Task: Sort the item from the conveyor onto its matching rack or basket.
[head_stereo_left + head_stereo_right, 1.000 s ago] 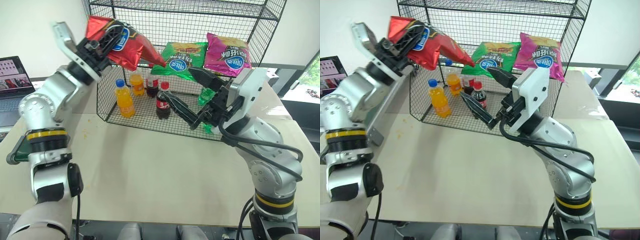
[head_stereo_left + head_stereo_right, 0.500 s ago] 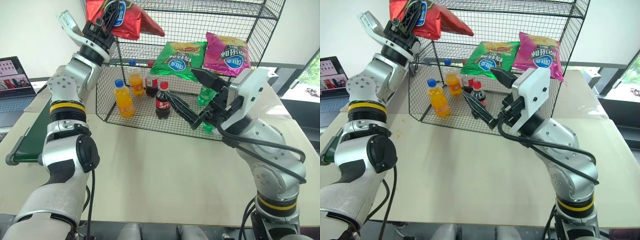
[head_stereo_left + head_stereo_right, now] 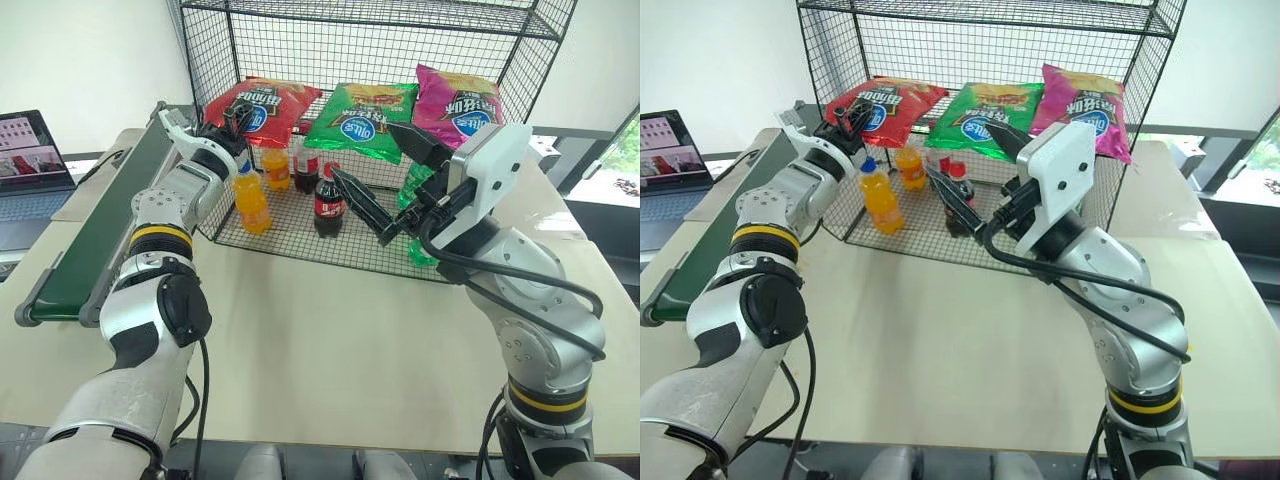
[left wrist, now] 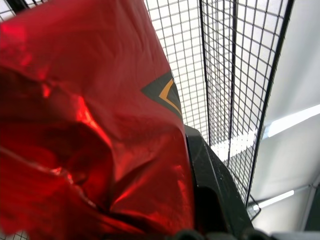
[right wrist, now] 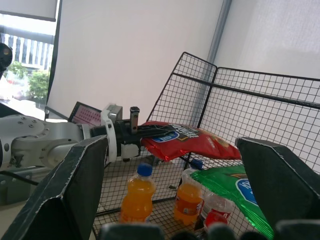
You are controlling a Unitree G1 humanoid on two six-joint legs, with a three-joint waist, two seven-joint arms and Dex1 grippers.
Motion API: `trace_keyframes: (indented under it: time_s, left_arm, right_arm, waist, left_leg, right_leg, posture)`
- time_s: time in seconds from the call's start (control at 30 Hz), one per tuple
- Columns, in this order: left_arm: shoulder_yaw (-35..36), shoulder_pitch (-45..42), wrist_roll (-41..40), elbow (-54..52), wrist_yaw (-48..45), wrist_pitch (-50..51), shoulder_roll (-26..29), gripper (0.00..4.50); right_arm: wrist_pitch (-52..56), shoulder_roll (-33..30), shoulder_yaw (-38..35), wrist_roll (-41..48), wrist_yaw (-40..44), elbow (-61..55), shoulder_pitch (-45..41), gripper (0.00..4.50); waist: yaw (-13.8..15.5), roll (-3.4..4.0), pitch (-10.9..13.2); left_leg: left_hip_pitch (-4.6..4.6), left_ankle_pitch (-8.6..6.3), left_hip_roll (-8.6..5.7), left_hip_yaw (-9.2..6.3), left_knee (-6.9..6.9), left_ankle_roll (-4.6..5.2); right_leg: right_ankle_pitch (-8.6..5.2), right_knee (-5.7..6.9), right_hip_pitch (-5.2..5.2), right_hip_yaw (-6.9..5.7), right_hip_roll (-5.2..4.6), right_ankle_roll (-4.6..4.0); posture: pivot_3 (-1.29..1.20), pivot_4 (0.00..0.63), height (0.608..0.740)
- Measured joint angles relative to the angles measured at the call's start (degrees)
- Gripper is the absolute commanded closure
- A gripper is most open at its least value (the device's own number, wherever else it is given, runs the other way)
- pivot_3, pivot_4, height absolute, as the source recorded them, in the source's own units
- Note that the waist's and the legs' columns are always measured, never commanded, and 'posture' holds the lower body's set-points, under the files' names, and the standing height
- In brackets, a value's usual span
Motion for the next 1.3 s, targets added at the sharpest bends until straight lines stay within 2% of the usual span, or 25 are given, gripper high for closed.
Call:
trace_keyframes:
  time_s: [0.47, 0.57, 0.77, 0.8, 0.83, 0.87, 1.07, 1.13, 1.3]
  left_arm:
    - [3.96, -7.50, 6.71, 9.50, 4.22, -8.91, -1.99, 4.43]
    - [4.21, -7.54, 8.00, 10.83, 4.67, -9.81, -2.24, 3.63]
    - [5.62, -8.51, 9.17, 11.28, 3.52, -9.77, -2.16, 1.01]
    - [5.91, -8.60, 9.17, 11.11, 3.14, -9.49, -2.00, 0.42]
    - [5.98, -8.63, 9.17, 11.07, 3.03, -9.40, -1.95, 0.42]
    - [6.19, -8.72, 9.17, 10.82, 2.72, -8.74, -1.56, 0.09]
    - [6.28, -7.84, 9.74, 8.31, 2.58, -2.46, -0.49, 0.09]
    - [6.30, -5.94, 9.46, 4.61, 3.52, 2.04, 0.07, 0.09]
    - [6.76, 2.63, 5.17, -12.17, 10.58, 15.77, -0.43, 0.09]
  right_arm:
    - [-0.03, 0.91, 0.36, -1.28, 0.00, 0.85, -0.34, 0.00]
    - [-0.03, 0.93, 0.36, -1.78, -0.30, 0.74, -0.33, 0.00]
    - [-0.02, 1.05, 0.35, -2.10, -0.60, 0.07, -0.30, 0.00]
    - [-0.02, 1.08, 0.35, -2.11, -0.60, -0.04, -0.30, 0.00]
    - [-0.02, 1.08, 0.35, -2.11, -0.60, -0.07, -0.30, 0.00]
    - [-0.02, 1.08, 0.35, -2.11, -0.60, -0.19, -0.27, 0.00]
    - [-0.02, 1.08, 0.36, -2.09, -0.52, -0.22, 0.43, 0.00]
    - [-0.03, 1.06, 0.35, -2.08, -0.28, -0.25, 0.82, 0.00]
    - [-0.10, 0.87, 0.28, -2.07, 0.83, -0.16, 3.11, 0.00]
  waist:
    - [0.03, 0.01, 0.00]
    - [-0.06, 0.02, 0.00]
    - [-0.01, 0.02, 0.00]
    - [0.00, 0.02, -0.01]
    - [0.00, 0.02, 0.00]
    - [-0.01, 0.03, -0.01]
    - [-0.06, 0.03, 0.00]
    - [-0.15, 0.04, 0.00]
    - [-0.21, 0.04, 0.00]
  left_leg:
    - [-0.02, 0.01, -0.06, -0.18, 0.04, 0.00]
    - [-0.03, 0.01, -0.06, -0.22, 0.04, -0.01]
    - [-0.03, 0.02, -0.08, -0.26, 0.06, -0.01]
    - [-0.03, 0.02, -0.08, -0.27, 0.07, -0.02]
    - [-0.02, 0.02, -0.08, -0.27, 0.07, -0.02]
    - [-0.02, 0.03, -0.08, -0.28, 0.08, -0.04]
    - [-0.07, 0.06, -0.09, -0.33, 0.10, -0.08]
    - [-0.05, 0.06, -0.08, -0.34, 0.09, -0.07]
    - [0.00, 0.06, -0.08, -0.38, 0.17, -0.09]
  right_leg:
    - [0.00, 0.05, 0.03, -0.14, -0.01, 0.00]
    - [0.00, 0.08, 0.02, -0.16, 0.00, 0.00]
    - [0.00, 0.09, 0.05, -0.18, -0.01, 0.00]
    - [0.00, 0.11, 0.06, -0.19, 0.00, 0.00]
    - [0.00, 0.11, 0.06, -0.18, -0.01, 0.00]
    - [0.00, 0.14, 0.06, -0.19, -0.01, 0.01]
    - [0.00, 0.19, 0.03, -0.22, 0.00, 0.01]
    - [0.00, 0.25, 0.04, -0.22, -0.01, 0.00]
    - [0.00, 0.63, 0.01, -0.22, -0.01, 0.01]
  posture:
    - [0.00, 0.150, 0.738]
    - [0.00, 0.150, 0.738]
    - [0.00, 0.150, 0.738]
    - [0.00, 0.150, 0.738]
    - [0.00, 0.150, 0.738]
    - [0.00, 0.150, 0.738]
    - [0.00, 0.150, 0.738]
    - [0.00, 0.150, 0.738]
    - [0.00, 0.150, 0.738]
